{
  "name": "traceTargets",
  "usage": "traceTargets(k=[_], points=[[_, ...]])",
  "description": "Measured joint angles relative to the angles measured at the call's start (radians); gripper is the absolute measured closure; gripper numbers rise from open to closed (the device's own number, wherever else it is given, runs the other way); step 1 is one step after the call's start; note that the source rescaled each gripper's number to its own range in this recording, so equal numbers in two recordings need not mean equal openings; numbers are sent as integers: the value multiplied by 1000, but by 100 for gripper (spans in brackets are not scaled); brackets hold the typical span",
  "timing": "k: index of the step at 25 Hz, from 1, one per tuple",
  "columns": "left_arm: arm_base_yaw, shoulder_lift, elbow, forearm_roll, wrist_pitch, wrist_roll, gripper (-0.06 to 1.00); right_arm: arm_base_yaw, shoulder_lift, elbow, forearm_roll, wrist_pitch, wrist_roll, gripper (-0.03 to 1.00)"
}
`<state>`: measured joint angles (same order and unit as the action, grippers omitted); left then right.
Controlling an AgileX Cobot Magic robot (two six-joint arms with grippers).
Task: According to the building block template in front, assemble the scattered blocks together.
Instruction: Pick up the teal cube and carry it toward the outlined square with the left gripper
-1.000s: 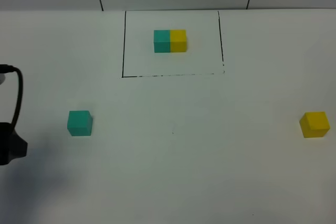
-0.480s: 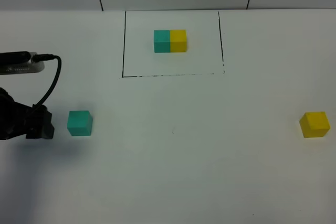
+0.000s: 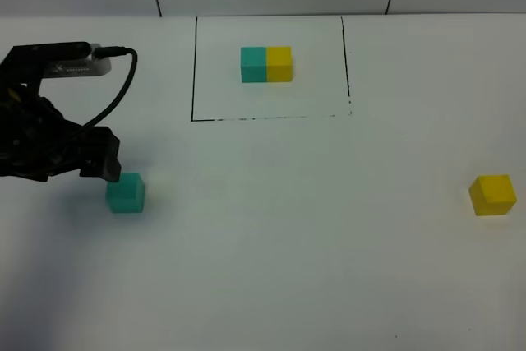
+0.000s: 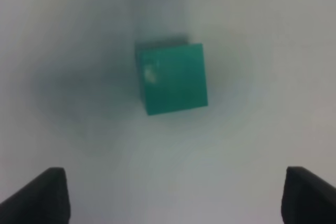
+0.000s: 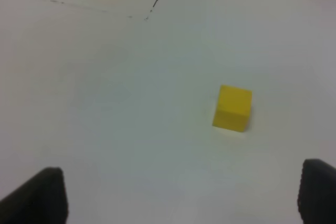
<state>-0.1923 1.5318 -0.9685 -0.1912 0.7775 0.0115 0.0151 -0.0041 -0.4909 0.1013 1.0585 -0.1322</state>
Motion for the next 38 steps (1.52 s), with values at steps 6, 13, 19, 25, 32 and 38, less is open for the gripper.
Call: traceTargets(k=[6,13,19,25,32,38], points=[[-55,103,-43,58,-7,-67,-6,0,0,0,0,0,0,19],[-59,157,-53,101,-14,-124,-5,0,0,0,0,0,0,19],[-59,226,-53,103,-34,-127,-5,0,0,0,0,0,0,19],[-59,294,-53,97,-97,-128,-5,0,0,0,0,0,0,19],[-59,317,-53,97,-130,-128,-3,0,0,0,0,0,0,19],[-59,338,-53,97,-138,-128,-2,0,0,0,0,0,0,19]])
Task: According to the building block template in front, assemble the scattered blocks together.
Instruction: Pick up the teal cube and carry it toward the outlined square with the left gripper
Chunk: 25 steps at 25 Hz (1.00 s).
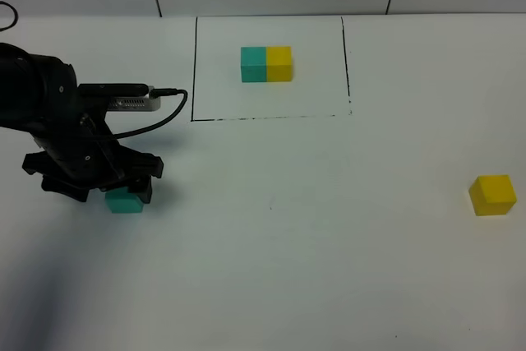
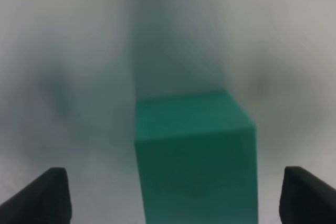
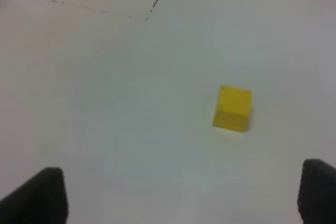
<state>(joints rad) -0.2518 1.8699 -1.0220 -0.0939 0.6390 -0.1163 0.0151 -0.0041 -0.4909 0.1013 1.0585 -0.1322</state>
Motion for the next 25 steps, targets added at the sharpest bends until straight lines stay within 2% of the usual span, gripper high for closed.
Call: traceTargets(k=[4,7,10,13,19,25], points=[[0,29,0,0,-7,0,0,0,0,0,0,0,0,19],[0,30,0,0,-14,0,13,0,0,0,0,0,0,19],[0,30,0,0,-19,0,45,0,0,0,0,0,0,19],[0,30,0,-1,-24,0,94,0,0,0,0,0,0,19],[0,30,-23,-1,14,36,94,0,0,0,0,0,0,19],[-36,30,-155,0,150,269,94,0,0,0,0,0,0,19]])
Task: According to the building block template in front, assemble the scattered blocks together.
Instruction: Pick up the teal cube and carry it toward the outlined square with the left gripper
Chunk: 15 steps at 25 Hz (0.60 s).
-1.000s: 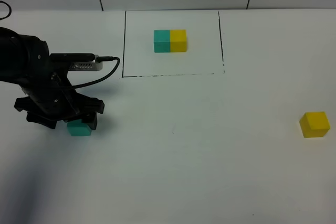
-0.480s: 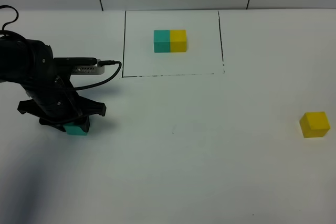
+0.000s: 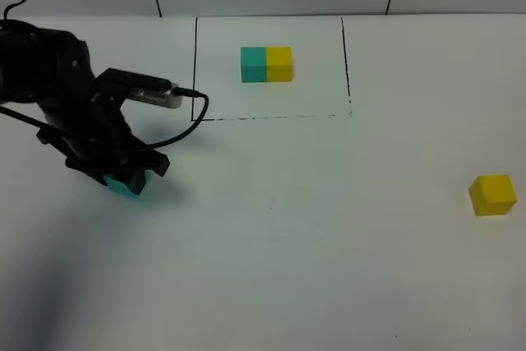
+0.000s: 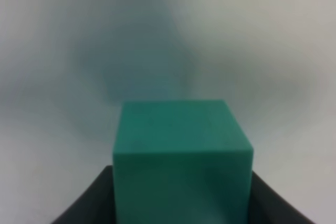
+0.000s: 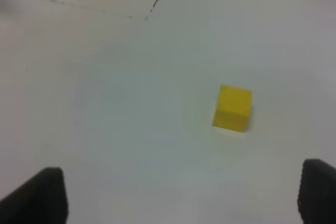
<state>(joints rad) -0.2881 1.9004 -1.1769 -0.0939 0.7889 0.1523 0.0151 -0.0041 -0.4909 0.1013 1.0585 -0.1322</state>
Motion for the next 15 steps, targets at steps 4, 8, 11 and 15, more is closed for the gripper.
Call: traceTargets(k=[4,8,11,15], points=[[-58,15,-105,0,57,120,94,0,0,0,0,0,0,19],[-121,64,-205,1,128,197,94,0,0,0,0,0,0,19],[-173,102,-275,2,170,261,94,0,0,0,0,0,0,19],[-239,151,-366,28,205,332,94,0,0,0,0,0,0,19]])
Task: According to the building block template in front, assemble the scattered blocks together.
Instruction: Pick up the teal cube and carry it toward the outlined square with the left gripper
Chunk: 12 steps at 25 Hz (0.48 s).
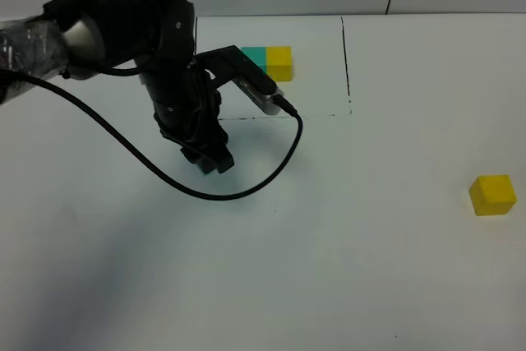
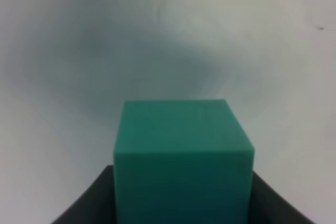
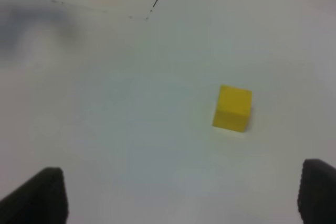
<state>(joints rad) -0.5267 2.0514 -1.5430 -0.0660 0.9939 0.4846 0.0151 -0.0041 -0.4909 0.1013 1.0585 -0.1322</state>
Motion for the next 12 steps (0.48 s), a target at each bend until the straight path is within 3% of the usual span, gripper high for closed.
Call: traceTargets(k=[8,12], points=[[-69,62,-128,23,20,207,94,0,0,0,0,0,0,19],[-85,93,-155,23,25,263,94,0,0,0,0,0,0,19]])
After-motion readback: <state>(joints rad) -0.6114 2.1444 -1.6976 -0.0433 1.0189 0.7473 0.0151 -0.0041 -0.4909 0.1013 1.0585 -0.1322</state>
